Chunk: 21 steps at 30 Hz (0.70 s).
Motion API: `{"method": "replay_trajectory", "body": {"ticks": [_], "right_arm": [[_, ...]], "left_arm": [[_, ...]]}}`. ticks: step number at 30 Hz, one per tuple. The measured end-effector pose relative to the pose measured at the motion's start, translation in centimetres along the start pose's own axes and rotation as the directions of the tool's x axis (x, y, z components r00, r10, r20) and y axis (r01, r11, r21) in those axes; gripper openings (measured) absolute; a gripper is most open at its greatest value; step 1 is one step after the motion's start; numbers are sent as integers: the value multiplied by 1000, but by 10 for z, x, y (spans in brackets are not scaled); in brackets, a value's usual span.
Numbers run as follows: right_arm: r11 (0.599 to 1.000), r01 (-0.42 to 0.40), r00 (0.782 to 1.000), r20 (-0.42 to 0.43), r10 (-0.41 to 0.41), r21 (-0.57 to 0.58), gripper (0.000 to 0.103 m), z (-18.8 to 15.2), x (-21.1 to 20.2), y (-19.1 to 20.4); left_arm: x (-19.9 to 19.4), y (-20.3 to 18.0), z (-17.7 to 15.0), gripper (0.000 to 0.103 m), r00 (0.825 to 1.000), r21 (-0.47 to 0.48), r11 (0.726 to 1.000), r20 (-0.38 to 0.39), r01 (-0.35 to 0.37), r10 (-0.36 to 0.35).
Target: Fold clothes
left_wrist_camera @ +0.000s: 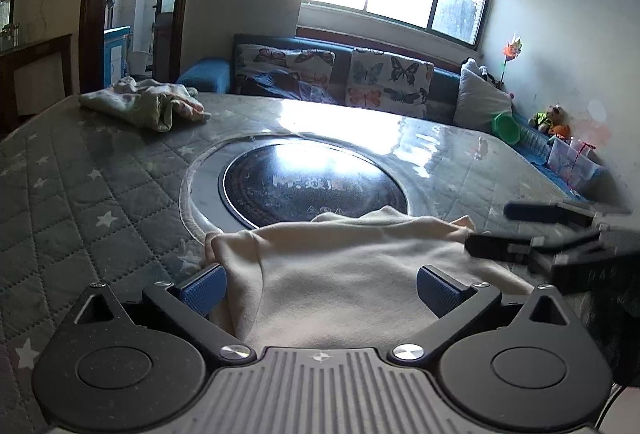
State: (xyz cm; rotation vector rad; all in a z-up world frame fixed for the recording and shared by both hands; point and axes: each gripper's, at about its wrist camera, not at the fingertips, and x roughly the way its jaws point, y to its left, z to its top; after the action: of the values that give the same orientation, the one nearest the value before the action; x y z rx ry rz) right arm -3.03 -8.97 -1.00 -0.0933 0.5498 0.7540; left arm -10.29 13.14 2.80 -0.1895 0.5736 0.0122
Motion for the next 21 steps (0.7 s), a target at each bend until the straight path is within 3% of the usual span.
{"method": "replay_trajectory", "body": {"ticks": [3, 10, 15, 21], "right_arm": [[999, -29, 999, -25, 28, -17, 103, -8, -3, 4], [997, -72, 996, -60, 71, -14, 103, -26, -18, 7], [996, -89, 993, -77, 88, -9, 103, -36, -22, 6], [996, -84, 994, -65, 83, -6, 103, -39, -27, 4]], "left_arm": [[-7, 0, 0, 103, 1000, -3, 1000, 26, -7, 7], [-12, -1, 1, 103, 1000, -12, 1000, 13, 11, -10], [-4, -11, -4, 103, 999, 34, 999, -15, 30, -30], [5, -8, -12, 102, 999, 45, 999, -46, -13, 15]]}}
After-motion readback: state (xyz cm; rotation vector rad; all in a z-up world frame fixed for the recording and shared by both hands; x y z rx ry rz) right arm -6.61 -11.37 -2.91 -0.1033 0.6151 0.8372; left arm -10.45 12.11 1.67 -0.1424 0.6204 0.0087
